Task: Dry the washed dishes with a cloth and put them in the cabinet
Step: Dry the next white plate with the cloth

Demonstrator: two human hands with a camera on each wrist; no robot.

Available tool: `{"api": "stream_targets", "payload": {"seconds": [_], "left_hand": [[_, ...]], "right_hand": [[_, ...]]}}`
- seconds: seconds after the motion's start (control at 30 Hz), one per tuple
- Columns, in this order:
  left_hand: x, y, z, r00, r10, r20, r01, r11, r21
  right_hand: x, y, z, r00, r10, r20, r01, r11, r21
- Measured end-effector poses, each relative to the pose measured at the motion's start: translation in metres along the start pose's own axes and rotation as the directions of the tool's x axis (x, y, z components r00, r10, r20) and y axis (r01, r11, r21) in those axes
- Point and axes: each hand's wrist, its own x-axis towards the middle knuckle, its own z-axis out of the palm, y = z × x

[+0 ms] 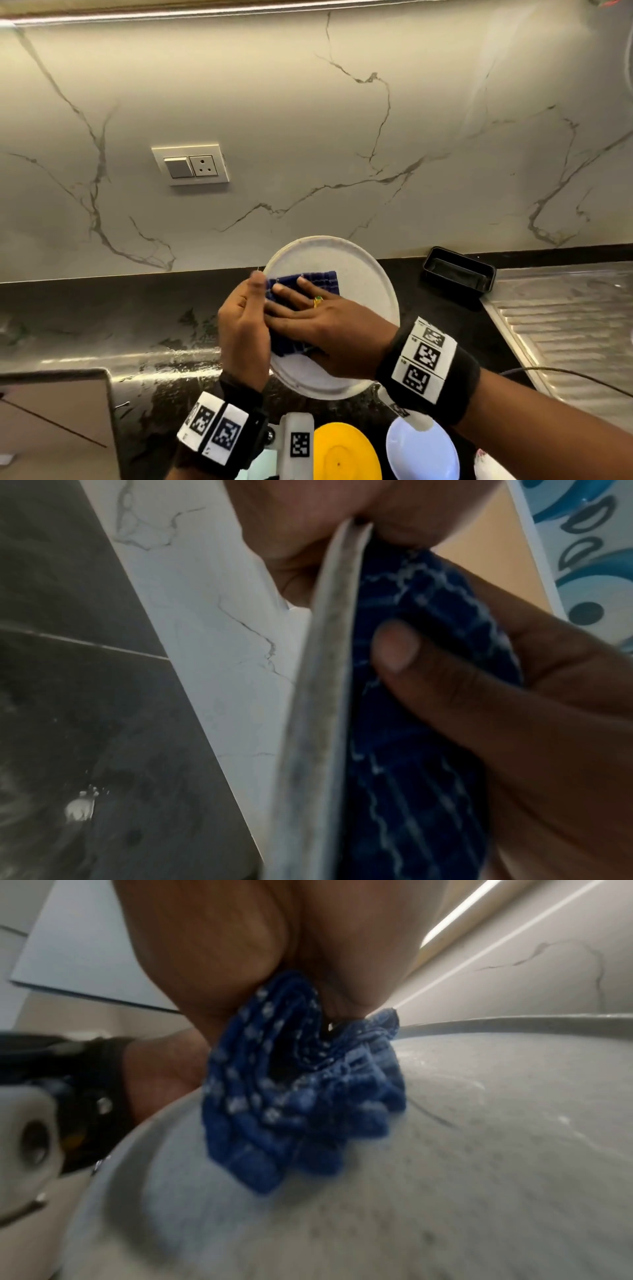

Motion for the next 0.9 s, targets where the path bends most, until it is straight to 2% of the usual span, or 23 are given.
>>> {"api": "stream_targets", "payload": {"seconds": [0.13,0.27,0.33,0.43,0.5,0.53,0.63,0.73,0.83,0.9], "left_hand": [[0.000,-0.008,-0.004,1.000,-0.005,-0.012,0.006,0.999,0.050],[0.006,-0.014,-0.007,0.990,0.033,-0.139,-0.016,0.992,0.123],[0.008,-0.013,-0.011,0.983,0.051,-0.179,-0.021,0.986,0.168],[0.010,-0.012,-0.016,0.977,0.087,-0.195,-0.041,0.973,0.226],[0.011,-0.013,-0.019,0.981,0.126,-0.146,-0.085,0.962,0.259],[0.011,-0.013,-0.019,0.984,0.145,-0.105,-0.110,0.952,0.284],[0.007,-0.014,-0.014,0.986,0.162,0.036,-0.164,0.921,0.353],[0.002,-0.016,-0.003,0.976,0.176,0.129,-0.215,0.879,0.426],[0.003,-0.014,-0.004,0.964,0.229,0.135,-0.266,0.848,0.459],[0.010,-0.007,-0.009,0.961,0.262,0.088,-0.273,0.844,0.461]], "right_hand": [[-0.019,-0.008,0.004,0.998,-0.065,0.023,0.066,0.995,-0.070],[-0.060,-0.007,0.016,0.988,-0.095,0.121,0.099,0.995,-0.027],[-0.083,0.002,0.018,0.990,-0.083,0.116,0.087,0.996,-0.031],[-0.110,0.027,0.012,0.998,-0.043,0.051,0.049,0.991,-0.126],[-0.115,0.046,0.009,0.999,0.033,0.013,-0.029,0.975,-0.222],[-0.114,0.056,0.006,0.994,0.113,0.001,-0.109,0.962,-0.251],[-0.096,0.075,-0.001,0.945,0.323,-0.053,-0.326,0.917,-0.230],[-0.064,0.076,-0.007,0.930,0.355,-0.096,-0.366,0.918,-0.153],[-0.044,0.066,-0.011,0.915,0.396,-0.077,-0.404,0.901,-0.156],[-0.041,0.064,-0.012,0.846,0.534,-0.001,-0.531,0.842,-0.098]]}}
